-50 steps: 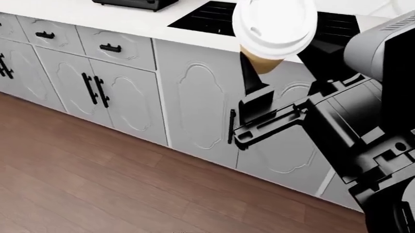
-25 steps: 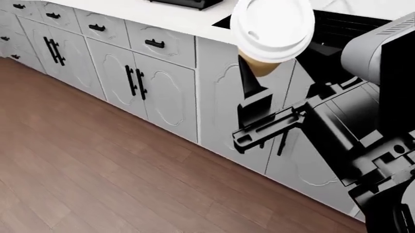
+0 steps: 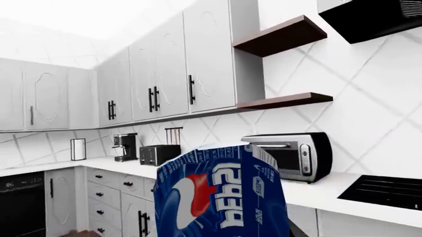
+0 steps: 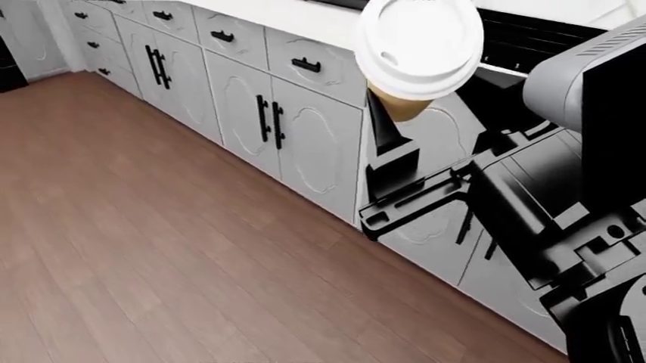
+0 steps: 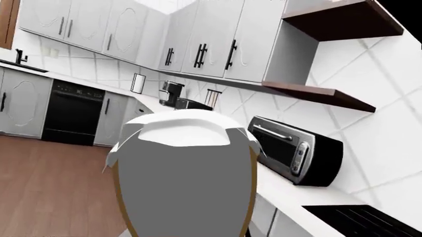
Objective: Move the drinks to the dining counter.
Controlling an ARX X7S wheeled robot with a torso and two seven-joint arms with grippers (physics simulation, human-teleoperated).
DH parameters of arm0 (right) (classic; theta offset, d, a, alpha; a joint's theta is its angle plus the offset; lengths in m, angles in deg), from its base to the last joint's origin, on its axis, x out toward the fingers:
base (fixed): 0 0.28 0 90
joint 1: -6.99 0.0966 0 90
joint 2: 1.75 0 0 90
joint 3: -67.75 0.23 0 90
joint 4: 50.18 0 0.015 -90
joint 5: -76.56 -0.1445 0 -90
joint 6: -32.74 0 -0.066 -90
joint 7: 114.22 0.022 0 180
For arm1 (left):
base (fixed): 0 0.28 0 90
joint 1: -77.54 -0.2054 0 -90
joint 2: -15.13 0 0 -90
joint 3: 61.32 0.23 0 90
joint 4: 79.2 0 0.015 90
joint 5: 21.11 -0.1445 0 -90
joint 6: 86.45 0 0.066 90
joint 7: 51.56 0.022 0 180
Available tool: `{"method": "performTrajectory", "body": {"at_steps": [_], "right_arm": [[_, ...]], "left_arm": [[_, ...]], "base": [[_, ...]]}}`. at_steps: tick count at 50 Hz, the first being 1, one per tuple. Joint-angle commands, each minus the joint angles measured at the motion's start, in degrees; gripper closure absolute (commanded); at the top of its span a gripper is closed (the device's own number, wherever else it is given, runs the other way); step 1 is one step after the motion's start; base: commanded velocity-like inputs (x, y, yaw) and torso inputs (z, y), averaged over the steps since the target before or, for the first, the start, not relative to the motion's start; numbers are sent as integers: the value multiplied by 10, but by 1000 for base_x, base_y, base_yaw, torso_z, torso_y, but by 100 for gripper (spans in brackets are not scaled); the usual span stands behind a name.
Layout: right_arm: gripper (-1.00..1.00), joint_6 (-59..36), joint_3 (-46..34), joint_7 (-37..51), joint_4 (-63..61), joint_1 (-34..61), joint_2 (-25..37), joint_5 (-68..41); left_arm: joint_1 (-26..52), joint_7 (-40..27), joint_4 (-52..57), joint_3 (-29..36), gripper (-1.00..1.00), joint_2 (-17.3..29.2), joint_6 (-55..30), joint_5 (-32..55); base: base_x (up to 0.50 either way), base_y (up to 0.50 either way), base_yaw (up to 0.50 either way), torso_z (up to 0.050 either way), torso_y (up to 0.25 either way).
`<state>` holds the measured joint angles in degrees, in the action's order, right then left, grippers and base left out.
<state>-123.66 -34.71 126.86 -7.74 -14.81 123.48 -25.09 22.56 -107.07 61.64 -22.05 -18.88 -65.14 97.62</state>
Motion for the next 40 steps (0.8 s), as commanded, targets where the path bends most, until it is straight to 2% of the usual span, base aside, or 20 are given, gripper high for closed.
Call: {"method": "performTrajectory", "body": {"at_steps": [1,40], "right_arm": [[100,-1,-1,-2,-2,1,4,3],[100,6,-15,-7,0,8,7,2]], "left_arm": [[0,-4,0,-1,100,2,6,2],[-3,0,2,2,100,5,12,-3]], "base": [[0,0,500,0,0],[0,0,500,0,0]]}}
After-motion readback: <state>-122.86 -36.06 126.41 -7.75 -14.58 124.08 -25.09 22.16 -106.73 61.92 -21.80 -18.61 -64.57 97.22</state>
